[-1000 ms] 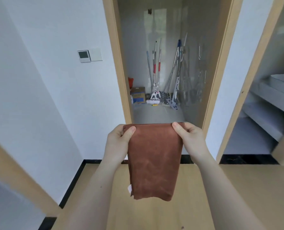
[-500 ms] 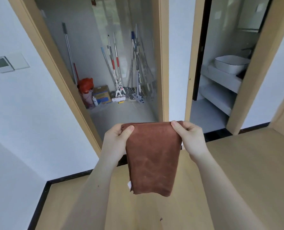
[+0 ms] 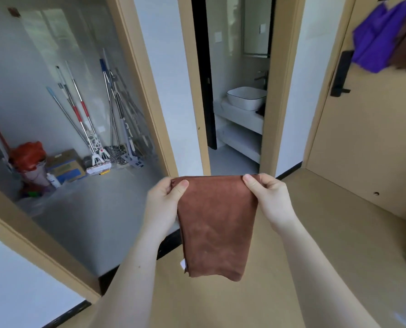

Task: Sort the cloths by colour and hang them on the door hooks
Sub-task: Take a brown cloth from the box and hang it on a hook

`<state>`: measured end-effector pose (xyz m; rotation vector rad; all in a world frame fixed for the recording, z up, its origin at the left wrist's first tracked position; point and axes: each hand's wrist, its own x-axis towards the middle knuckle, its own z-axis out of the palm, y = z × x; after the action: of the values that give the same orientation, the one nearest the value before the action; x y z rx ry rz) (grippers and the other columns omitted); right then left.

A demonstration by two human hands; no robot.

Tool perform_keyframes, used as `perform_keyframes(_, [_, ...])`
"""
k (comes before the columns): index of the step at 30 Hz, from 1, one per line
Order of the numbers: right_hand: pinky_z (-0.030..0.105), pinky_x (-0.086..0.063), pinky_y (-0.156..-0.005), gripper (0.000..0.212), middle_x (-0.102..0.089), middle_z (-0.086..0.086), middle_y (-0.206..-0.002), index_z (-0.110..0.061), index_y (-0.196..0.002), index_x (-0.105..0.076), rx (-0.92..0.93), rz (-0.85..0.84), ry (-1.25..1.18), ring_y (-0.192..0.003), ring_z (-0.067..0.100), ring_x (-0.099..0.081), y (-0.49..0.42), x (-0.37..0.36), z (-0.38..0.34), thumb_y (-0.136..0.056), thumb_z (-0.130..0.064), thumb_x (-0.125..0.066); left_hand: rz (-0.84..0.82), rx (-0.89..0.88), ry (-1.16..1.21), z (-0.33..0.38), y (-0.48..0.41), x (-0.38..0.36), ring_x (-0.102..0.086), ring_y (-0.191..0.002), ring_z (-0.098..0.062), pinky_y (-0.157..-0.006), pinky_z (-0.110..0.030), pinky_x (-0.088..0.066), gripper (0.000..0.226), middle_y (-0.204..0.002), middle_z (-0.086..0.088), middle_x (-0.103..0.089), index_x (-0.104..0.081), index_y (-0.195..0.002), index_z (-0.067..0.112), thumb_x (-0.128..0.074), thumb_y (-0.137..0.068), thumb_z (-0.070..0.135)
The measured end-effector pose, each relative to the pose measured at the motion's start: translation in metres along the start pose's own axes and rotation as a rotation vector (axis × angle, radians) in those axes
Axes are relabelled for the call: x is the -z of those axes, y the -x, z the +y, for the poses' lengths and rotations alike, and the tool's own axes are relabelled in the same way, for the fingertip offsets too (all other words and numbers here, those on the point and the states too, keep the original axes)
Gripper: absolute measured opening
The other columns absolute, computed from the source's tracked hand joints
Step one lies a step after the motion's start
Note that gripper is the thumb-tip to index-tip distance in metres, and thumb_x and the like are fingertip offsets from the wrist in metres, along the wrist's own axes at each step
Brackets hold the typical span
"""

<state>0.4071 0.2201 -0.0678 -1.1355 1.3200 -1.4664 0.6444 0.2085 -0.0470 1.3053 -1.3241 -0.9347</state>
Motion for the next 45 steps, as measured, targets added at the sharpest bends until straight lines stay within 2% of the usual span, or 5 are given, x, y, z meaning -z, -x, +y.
perform_keyframes(18, [0.014,-0.048,-0.068,0.019,-0.071,-0.006,-0.08,-0.015,-0.087,-0.077,0.055,0.352,0.106,-0.074,0.004,-0.06,-0.127,0.041,0.001,-0.097,-0.029,-0.068,-0.358,-0.076,0.01,0.004,-0.18,-0.099,-0.072,-0.09,-0.028,-0.091,-0.06,-0.055,0.018,-0.089,-0.001,-0.076,-0.072,-0.088,0.024,-0.068,-0.09,0.042])
perform_keyframes(23, [0.028,-0.044,-0.074,0.026,-0.065,-0.002,-0.08,-0.008,-0.086,-0.074,0.061,0.426,0.133,-0.076,0.009,-0.056,-0.144,0.075,-0.002,-0.097,-0.031,-0.068,-0.416,-0.096,0.05,0.01,-0.198,-0.146,-0.073,-0.089,-0.018,-0.09,-0.048,-0.056,0.013,-0.089,0.004,-0.077,-0.073,-0.09,0.022,-0.067,-0.098,0.031])
perform_keyframes(30, [0.011,-0.046,-0.065,0.021,-0.068,-0.014,-0.074,-0.017,-0.083,-0.076,0.054,0.503,0.143,-0.07,0.0,-0.058,-0.166,0.144,0.003,-0.098,-0.027,-0.067,-0.512,-0.086,0.11,0.024,-0.209,-0.229,-0.072,-0.075,-0.005,-0.069,-0.021,-0.052,0.015,-0.081,0.007,-0.078,-0.076,-0.09,0.018,-0.068,-0.097,0.028])
perform_keyframes(36, [0.031,-0.034,-0.067,0.043,-0.048,0.002,-0.074,0.008,-0.084,-0.06,0.071,0.526,0.152,-0.069,0.011,-0.043,-0.202,0.226,0.0,-0.098,-0.032,-0.067,-0.563,-0.073,0.107,0.042,-0.223,-0.315,-0.073,-0.083,-0.017,-0.082,-0.038,-0.055,0.019,-0.087,-0.004,-0.078,-0.074,-0.09,0.011,-0.069,-0.097,0.028])
perform_keyframes(45, [0.021,-0.037,-0.062,0.042,-0.052,0.003,-0.077,0.01,-0.089,-0.062,0.108,0.534,0.16,-0.07,0.009,-0.046,-0.25,0.342,-0.002,-0.098,-0.031,-0.067,-0.547,-0.089,0.113,0.07,-0.232,-0.441,-0.068,-0.076,-0.011,-0.073,-0.025,-0.051,0.014,-0.087,-0.008,-0.076,-0.071,-0.089,0.008,-0.069,-0.097,0.019])
